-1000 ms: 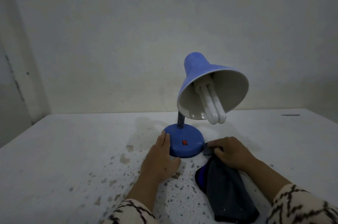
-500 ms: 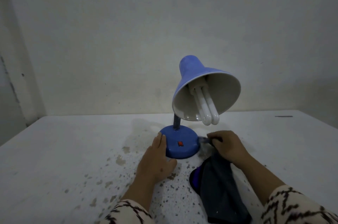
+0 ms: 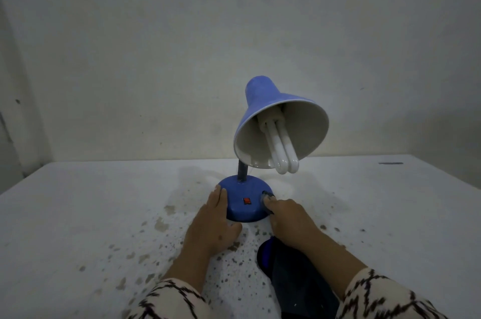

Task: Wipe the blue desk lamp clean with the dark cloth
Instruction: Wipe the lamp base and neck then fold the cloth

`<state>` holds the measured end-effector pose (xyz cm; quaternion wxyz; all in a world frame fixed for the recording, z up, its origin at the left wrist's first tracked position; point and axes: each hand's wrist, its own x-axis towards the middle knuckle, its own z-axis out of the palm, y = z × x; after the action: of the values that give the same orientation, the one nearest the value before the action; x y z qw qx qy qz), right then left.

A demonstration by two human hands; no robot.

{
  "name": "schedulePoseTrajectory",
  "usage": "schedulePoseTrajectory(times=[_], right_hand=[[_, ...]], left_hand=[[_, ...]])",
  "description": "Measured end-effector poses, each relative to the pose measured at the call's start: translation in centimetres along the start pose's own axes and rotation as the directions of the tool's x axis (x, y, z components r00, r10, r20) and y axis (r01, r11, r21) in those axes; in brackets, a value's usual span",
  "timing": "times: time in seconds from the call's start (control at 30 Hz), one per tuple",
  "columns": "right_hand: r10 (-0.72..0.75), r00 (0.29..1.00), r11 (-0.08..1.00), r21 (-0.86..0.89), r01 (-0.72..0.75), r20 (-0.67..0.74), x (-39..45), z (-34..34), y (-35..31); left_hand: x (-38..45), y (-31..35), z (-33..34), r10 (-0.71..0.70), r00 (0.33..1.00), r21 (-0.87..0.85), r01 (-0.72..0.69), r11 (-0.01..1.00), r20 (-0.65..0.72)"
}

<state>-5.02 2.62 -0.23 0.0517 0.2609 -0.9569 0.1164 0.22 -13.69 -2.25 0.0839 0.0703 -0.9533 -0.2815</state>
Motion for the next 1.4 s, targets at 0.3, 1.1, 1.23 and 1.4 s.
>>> schedulePoseTrajectory(times=[0.3, 1.1, 1.23, 1.4], right_hand=[[-0.127, 0.992, 0.991, -0.043, 0.127, 0.009, -2.0, -0.6, -1.6], [0.1, 0.988, -0.142, 0.985, -0.103, 0.118, -6.6, -7.1, 1.7], [0.127, 0.988, -0.16, 0.985, -0.066, 0.086, -8.1, -7.9, 2.3], [0.194, 0.978, -0.127, 0.991, -0.047, 0.072, -9.4, -8.2, 2.8]], left_hand=[[0.1, -0.2, 0.0, 0.005, 1.0, -0.021, -0.004, 1.0, 0.008], [-4.2, 9.2, 1.9, 0.198, 0.972, -0.584, -0.235, 0.777, -0.127], [-4.7, 11.6, 2.0, 0.142, 0.987, -0.684, -0.154, 0.713, -0.074], [-5.8, 13.1, 2.4, 0.103, 0.993, -0.688, -0.109, 0.717, -0.05]])
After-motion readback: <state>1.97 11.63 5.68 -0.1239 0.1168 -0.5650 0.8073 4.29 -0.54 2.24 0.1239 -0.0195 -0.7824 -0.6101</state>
